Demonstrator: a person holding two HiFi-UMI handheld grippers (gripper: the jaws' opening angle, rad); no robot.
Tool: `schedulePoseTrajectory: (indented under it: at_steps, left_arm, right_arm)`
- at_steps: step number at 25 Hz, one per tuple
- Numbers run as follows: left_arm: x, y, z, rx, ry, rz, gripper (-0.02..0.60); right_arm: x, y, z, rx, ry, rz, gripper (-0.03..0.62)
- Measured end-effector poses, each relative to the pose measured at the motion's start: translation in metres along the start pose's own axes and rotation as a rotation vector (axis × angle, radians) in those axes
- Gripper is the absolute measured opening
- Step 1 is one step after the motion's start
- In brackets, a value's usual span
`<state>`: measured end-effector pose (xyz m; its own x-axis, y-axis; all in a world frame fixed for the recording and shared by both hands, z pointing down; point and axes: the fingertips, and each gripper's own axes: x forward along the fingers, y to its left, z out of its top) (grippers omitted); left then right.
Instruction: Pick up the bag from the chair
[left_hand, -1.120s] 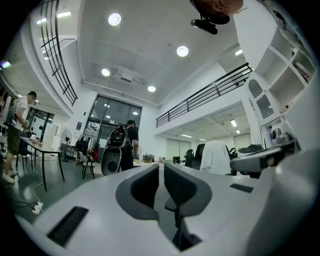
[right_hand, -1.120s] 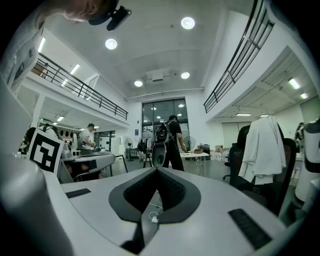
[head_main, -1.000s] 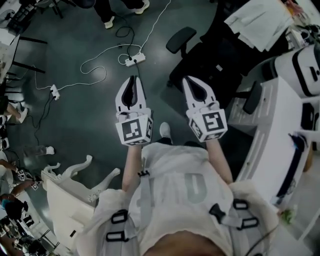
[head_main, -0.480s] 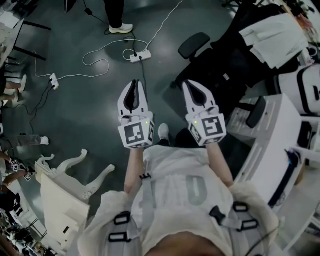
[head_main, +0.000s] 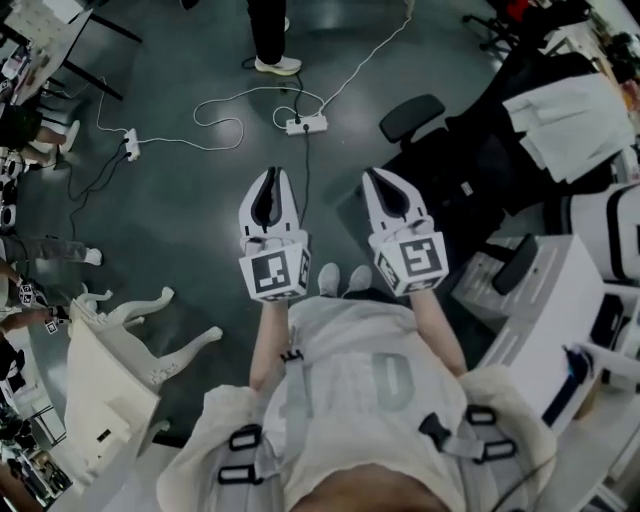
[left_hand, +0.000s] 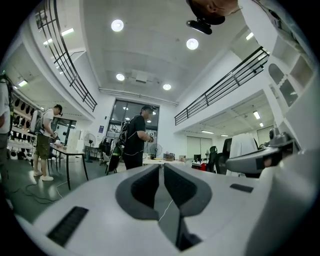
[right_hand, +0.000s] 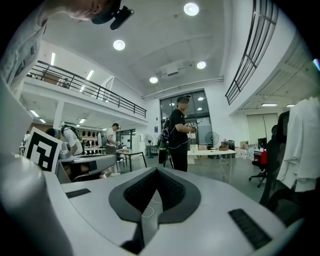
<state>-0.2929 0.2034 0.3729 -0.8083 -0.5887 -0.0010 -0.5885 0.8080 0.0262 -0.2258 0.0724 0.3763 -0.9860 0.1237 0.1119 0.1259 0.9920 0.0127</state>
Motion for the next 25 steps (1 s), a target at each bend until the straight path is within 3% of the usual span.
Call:
schedulePoseTrajectory:
  at_steps: [6, 12, 17, 25]
  left_arm:
    - [0.007, -0.013, 0.009, 0.006, -0.005, 0.01, 0.034]
    - [0.035, -0.063, 0.014, 0.029, -0.006, -0.08, 0.034]
    - [0.065, -0.132, 0.014, 0.04, -0.013, -0.2, 0.034]
    - [0.091, -0.254, 0.01, 0.061, -0.023, -0.473, 0.034]
  right_arm:
    - [-0.001, -0.012, 0.01, 0.023, -0.021, 0.017, 0.006]
    - [-0.029, -0.068, 0.013, 0.03, -0.046, -0.092, 0.006]
    - [-0.074, -0.135, 0.006, 0.046, -0.055, -0.248, 0.006]
    - [-0.174, -0.223, -0.011, 0.08, -0.072, -0.588, 0.006]
